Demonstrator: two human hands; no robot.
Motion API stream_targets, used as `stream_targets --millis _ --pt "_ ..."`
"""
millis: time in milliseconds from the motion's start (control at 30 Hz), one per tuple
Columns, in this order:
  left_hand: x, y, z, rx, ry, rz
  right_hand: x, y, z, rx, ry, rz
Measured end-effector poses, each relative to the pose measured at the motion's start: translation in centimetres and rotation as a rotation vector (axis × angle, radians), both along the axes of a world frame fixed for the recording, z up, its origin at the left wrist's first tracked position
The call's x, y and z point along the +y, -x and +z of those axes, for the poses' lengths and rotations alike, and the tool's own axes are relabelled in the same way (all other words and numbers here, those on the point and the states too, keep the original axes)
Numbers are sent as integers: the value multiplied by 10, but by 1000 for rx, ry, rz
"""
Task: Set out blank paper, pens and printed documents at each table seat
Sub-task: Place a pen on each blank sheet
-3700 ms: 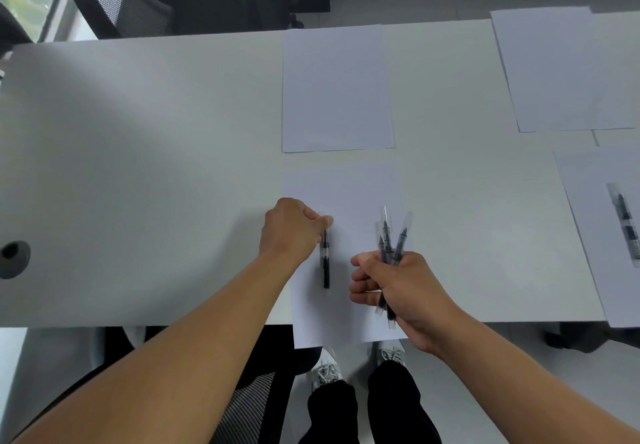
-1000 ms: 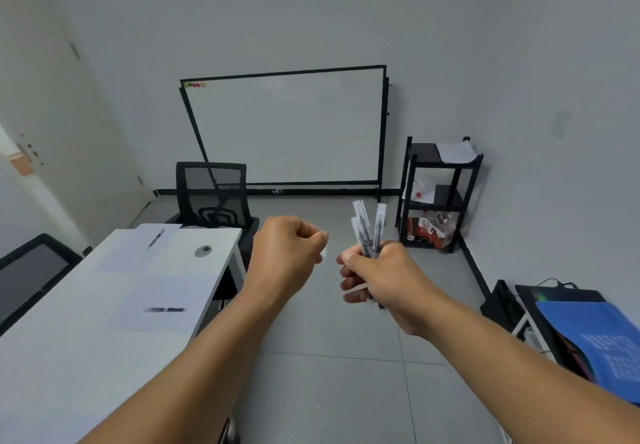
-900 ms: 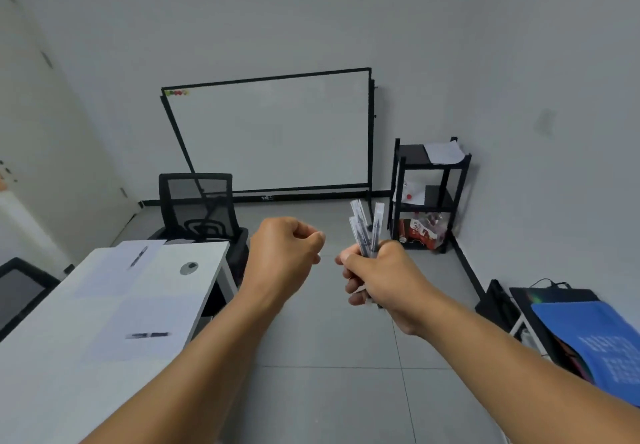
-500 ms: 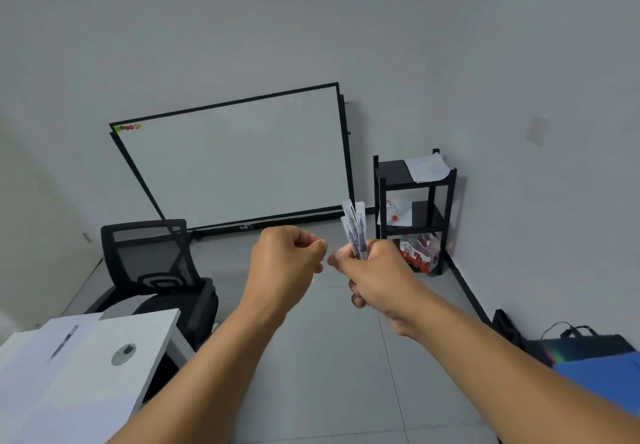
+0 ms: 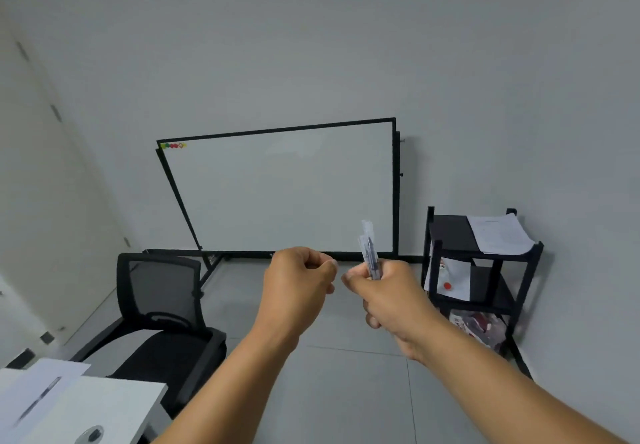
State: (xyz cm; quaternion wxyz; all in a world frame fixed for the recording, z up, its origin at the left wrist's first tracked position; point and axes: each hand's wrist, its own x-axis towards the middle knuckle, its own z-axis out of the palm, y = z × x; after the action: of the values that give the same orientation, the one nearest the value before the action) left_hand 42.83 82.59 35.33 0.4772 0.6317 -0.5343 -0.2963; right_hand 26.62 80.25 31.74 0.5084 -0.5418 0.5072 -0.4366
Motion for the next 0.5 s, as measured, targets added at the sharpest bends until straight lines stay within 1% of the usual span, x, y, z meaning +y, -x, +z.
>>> stream_targets --millis 200,300,500 --pt "-119 -41 4 49 16 27 -121 -45 6 -10 21 1" --pt "-175 -60 16 47 19 11 -176 -62 20 -1 36 -24" --pt "-277 -92 43 28 55 24 -278 -90 48 -9 62 15"
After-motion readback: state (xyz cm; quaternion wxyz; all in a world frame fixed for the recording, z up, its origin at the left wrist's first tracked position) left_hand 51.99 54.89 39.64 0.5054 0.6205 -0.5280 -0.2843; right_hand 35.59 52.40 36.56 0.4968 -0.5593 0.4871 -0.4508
